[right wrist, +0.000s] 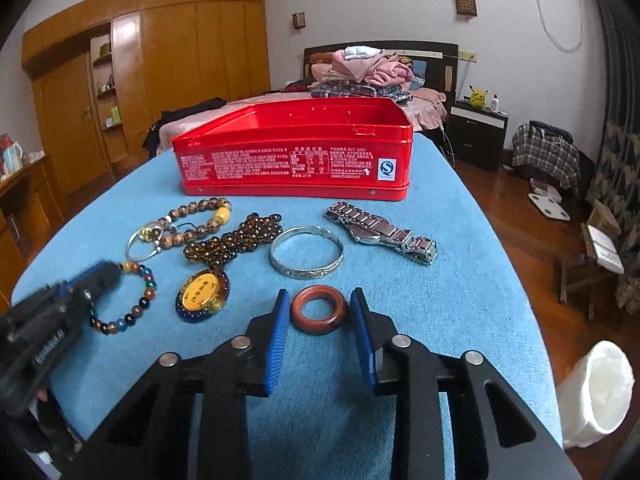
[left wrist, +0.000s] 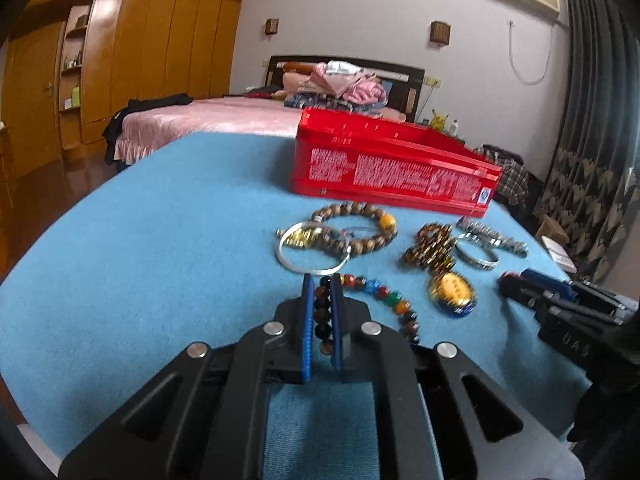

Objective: Organize jewelry
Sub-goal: 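Grasp the multicolor bead bracelet with the left tool while the right tool grasps the reddish-brown ring, then carry both pieces into the red tin and open both tools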

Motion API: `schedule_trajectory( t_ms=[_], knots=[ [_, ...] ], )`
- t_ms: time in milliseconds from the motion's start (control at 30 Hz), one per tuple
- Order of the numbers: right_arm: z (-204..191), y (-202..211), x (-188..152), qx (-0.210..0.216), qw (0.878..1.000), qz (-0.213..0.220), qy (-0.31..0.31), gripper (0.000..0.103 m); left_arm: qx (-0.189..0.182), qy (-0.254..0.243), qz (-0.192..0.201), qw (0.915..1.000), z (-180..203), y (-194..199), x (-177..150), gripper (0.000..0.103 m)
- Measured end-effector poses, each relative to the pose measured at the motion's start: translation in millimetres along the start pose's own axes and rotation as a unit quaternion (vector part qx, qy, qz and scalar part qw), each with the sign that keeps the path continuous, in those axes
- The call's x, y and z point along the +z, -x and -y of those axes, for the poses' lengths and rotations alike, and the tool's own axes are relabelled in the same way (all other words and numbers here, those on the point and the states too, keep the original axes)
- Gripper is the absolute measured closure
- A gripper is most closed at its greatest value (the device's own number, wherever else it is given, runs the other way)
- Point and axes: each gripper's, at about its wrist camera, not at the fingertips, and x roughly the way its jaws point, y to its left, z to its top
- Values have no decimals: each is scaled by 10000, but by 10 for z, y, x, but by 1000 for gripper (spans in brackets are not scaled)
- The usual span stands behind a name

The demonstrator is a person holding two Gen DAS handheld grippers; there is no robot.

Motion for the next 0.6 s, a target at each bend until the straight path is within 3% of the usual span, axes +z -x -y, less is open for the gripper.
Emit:
schedule_trajectory(
  t_ms=[600],
  knots=[
    [-3,320,492,191,9981,578,14,72,-321,94,723,9968,65,310,518,97]
  ],
)
